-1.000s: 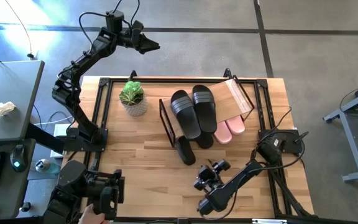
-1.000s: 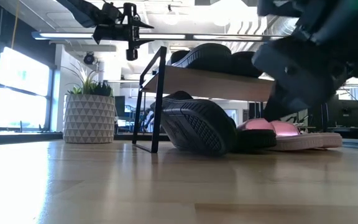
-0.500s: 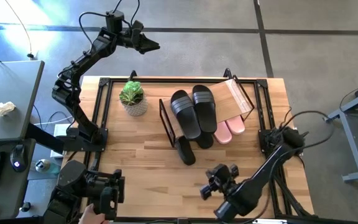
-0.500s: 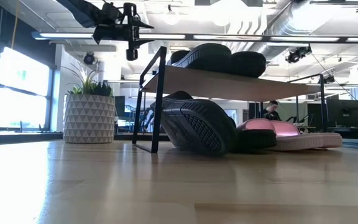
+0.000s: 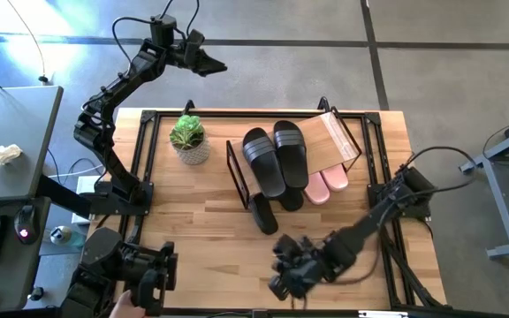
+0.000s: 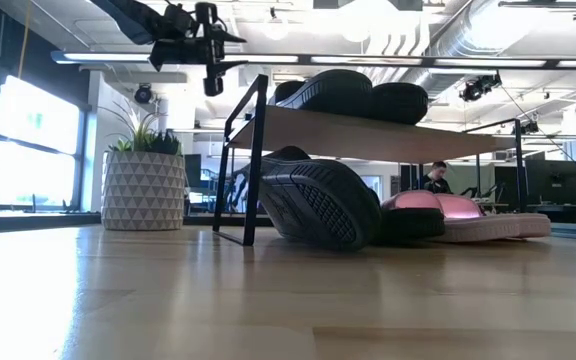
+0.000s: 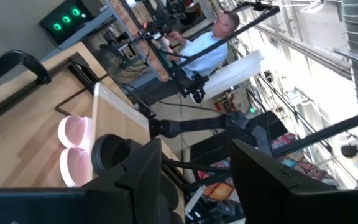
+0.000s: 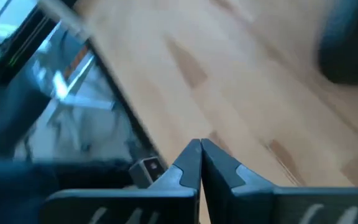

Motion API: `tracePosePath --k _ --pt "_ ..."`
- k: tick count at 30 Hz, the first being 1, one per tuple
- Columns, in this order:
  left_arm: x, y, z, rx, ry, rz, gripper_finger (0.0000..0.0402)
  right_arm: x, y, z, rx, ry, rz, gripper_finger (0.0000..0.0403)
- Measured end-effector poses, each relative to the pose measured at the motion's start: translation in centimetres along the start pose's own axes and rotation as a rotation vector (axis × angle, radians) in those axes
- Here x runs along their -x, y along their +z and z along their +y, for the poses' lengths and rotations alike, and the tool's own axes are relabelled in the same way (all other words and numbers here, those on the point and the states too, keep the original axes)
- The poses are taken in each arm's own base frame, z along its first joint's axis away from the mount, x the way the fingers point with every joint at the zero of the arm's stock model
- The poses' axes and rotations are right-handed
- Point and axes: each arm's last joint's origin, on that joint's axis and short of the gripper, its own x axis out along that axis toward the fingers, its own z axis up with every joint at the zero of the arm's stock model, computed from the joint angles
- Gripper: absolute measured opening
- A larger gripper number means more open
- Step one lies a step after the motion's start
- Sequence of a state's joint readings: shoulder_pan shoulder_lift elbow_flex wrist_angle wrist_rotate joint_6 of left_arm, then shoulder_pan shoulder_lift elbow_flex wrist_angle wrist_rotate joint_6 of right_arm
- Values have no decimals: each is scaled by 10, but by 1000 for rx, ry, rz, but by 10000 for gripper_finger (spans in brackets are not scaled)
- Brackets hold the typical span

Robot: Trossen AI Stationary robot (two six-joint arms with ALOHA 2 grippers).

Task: Pick and place slides into the shelf
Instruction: Put the black slipper under the shelf

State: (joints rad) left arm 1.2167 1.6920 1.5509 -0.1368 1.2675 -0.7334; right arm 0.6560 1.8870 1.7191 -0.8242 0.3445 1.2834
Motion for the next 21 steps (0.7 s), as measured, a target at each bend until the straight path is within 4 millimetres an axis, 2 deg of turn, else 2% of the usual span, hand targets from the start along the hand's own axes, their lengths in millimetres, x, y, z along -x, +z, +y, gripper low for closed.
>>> tracePosePath --k 2,6,10,13,16,18,21 --pt "0 0 0 0 -13 11 175 -5 15 -1 80 38 32 0" --pt "0 -1 -1 0 -27 24 175 -15 41 -16 185 27 131 0" --pt "0 -1 -1 0 -41 37 175 -32 54 -29 232 106 190 0" --pt "0 -1 -1 -5 -53 48 175 -58 45 -43 184 231 186 0" --pt "0 -2 -1 -15 -58 53 175 -77 26 -65 67 175 177 0" --pt "0 -2 -1 -13 -57 53 175 -81 14 -72 50 115 118 0" --pt "0 -2 -1 -10 -56 55 175 -79 5 -72 51 73 28 0"
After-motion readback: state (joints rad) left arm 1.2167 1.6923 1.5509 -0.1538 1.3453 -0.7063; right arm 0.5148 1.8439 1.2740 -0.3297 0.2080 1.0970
